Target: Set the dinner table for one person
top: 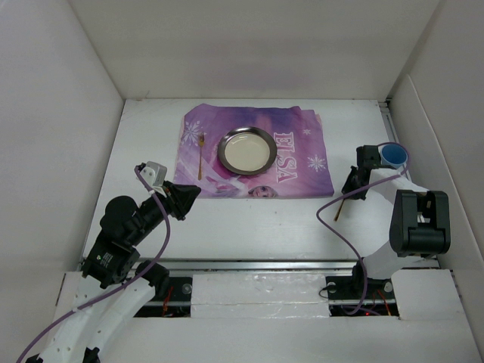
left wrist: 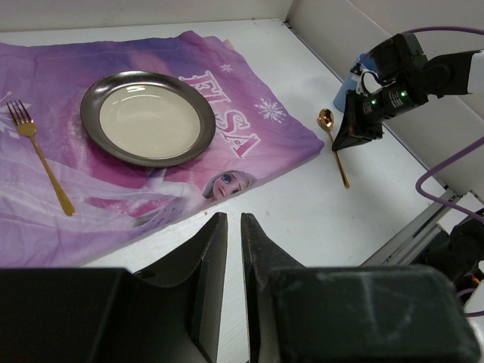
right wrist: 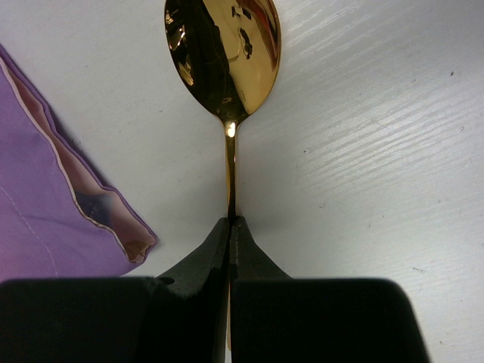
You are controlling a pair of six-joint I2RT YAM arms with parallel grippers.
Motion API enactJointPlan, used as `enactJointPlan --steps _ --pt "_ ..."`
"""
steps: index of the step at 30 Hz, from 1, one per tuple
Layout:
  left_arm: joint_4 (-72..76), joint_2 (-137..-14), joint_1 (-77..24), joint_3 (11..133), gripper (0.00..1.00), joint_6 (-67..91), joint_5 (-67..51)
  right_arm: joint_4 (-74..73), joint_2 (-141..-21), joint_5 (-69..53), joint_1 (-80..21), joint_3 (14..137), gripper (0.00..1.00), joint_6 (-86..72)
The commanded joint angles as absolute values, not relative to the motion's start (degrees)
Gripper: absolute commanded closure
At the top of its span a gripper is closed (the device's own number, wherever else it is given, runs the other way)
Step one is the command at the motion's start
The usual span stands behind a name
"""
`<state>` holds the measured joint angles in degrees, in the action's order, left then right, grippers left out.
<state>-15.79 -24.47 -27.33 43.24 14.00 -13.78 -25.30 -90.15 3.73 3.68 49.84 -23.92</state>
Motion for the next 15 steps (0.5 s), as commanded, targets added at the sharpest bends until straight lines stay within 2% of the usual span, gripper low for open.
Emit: enactJointPlan --steps 1,8,15 --pt "-14.15 -24.34 -27.69 45.35 0.89 13.45 -13.18 -28.65 -90.71 0.88 2.81 51.33 1.0 -22.76" --pt "-13.71 -25.93 -27.69 45.18 0.89 13.45 -12.22 -29.97 -78.24 11.41 -5.61 53.33 1.0 -23.82" --pt "-13.62 -27.86 -27.69 45.09 0.88 13.54 -10.99 -28.48 -80.06 8.71 -13.7 62.54 1.0 -22.25"
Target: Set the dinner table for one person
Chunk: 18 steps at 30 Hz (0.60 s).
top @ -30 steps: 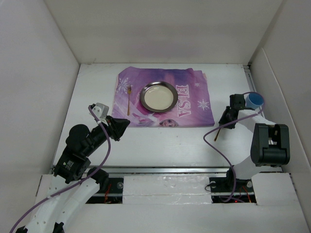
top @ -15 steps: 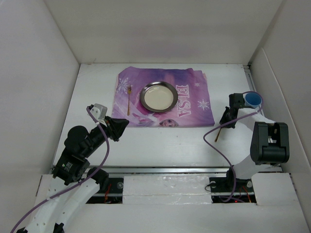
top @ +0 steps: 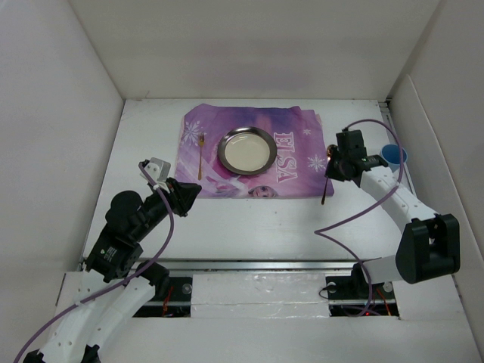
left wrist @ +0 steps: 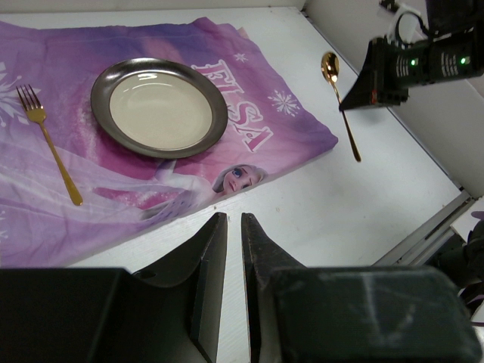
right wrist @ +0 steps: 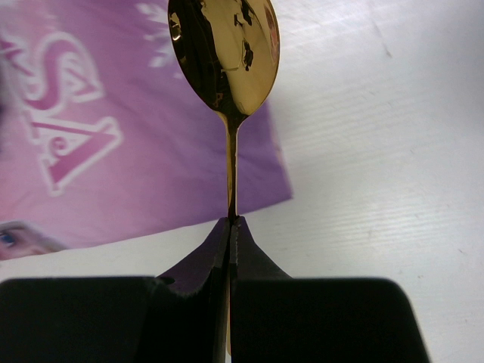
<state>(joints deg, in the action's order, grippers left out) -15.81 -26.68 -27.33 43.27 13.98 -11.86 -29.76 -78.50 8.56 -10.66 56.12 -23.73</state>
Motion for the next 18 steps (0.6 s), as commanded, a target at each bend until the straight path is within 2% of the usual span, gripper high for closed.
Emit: enactJointPlan --steps 1,6,11,18 --pt "-13.62 -28.12 -27.69 45.09 0.88 13.45 -10.9 -28.3 -81.46 7.31 -14.75 64.23 1.0 -21.8" --pt "-13.27 -30.32 -26.11 45.09 0.88 13.36 -11.42 -28.66 -94.62 5.19 -19.51 76.8 1.0 -19.87" --pt "-12.04 -30.59 -25.05 44.65 0.88 13.62 -10.73 -28.48 -105.01 1.24 -20.04 88.13 1.0 -18.63" --pt "-11.51 -32.43 -25.05 44.56 0.88 13.8 -9.14 -29.35 -116.09 -3.43 -18.37 96.4 1.0 -18.63"
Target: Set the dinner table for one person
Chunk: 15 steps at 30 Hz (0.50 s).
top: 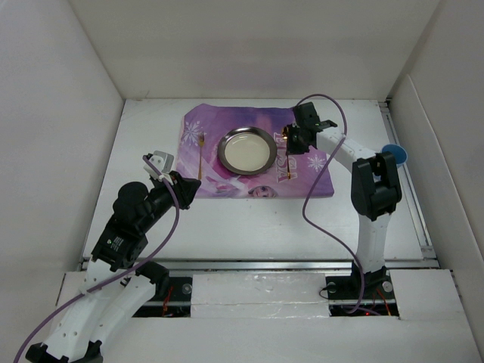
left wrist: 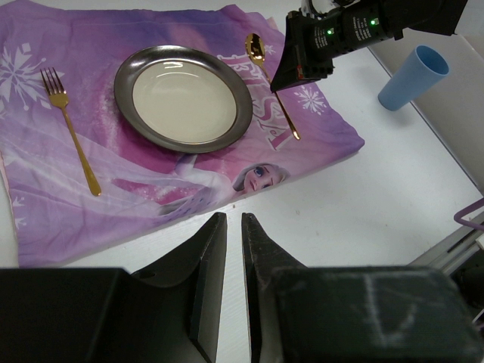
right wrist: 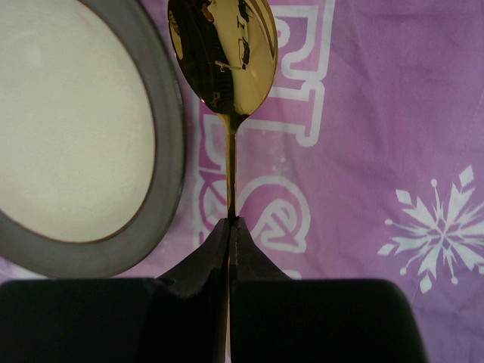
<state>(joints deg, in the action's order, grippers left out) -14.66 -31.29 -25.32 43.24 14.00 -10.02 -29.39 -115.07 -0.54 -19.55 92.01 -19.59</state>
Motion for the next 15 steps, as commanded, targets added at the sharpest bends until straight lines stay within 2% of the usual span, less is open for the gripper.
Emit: enactJointPlan --steps 1,15 --pt "-11.6 -32.78 -25.05 44.47 0.88 13.71 -9.05 -29.96 -116.97 -3.08 -18.37 97.11 1.0 -18.63" --pt "-11.6 -35.77 -25.05 44.74 0.88 13.54 -9.49 -27.34 -121.11 -5.62 -15.47 97.47 1.0 -19.95"
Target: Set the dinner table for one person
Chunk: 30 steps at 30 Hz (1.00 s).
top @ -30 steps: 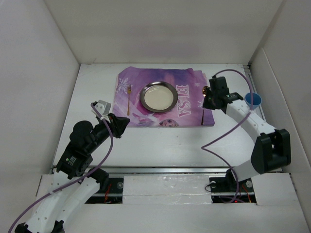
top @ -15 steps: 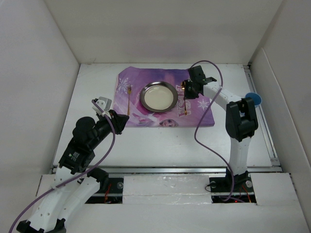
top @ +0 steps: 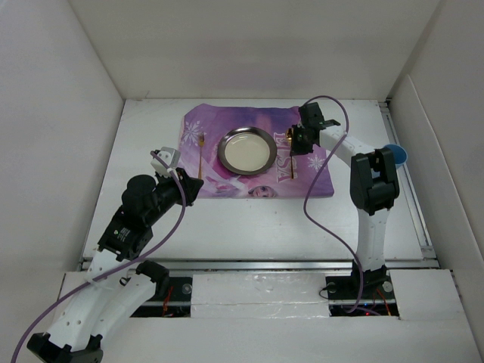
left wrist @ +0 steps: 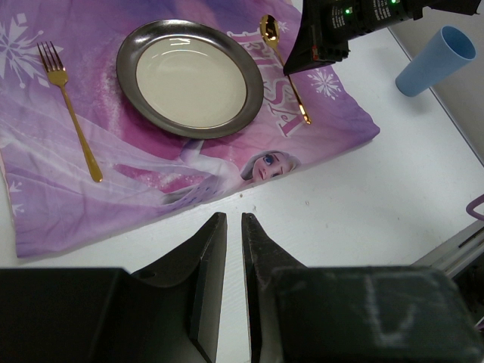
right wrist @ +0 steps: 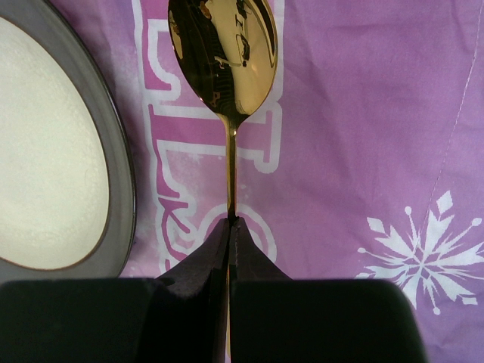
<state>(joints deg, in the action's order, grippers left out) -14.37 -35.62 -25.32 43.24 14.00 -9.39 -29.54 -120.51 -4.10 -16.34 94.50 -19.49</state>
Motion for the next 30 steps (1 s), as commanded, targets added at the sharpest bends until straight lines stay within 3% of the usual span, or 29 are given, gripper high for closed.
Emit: enactJointPlan --steps 1,14,18,20,25,28,30 --pt "-11.6 -35.86 -25.05 44.56 0.88 13.54 -9.41 -26.72 -121.29 -6.23 -15.47 97.3 1.0 -20.13" --pt "-11.78 -36.65 -25.05 44.74 0.88 13.54 -8.88 -24.17 -124.36 -6.85 -14.42 97.47 1.0 -21.88" --pt "-11.6 -36.82 -25.05 44.65 0.88 13.54 -9.14 -21.37 -121.57 -6.77 -14.41 94.84 0.83 -22.85" --pt "-11.69 -37.18 -25.05 44.65 0.88 13.54 -9.4 -20.22 -119.89 -7.12 -14.41 93.35 0.68 -23.11" --pt "-11.78 -37.71 -25.05 44.83 0.88 13.36 -10.19 -21.27 -112.88 -7.3 -14.41 92.03 0.53 -22.15" --pt "-11.78 -37.18 -25.05 44.82 0.88 13.27 -10.81 -21.1 -107.51 -4.94 -12.49 88.52 0.55 -22.06" --pt "-11.51 -36.83 -25.05 44.65 0.88 13.27 -11.07 -18.74 -99.43 -2.56 -10.73 82.4 0.72 -23.19"
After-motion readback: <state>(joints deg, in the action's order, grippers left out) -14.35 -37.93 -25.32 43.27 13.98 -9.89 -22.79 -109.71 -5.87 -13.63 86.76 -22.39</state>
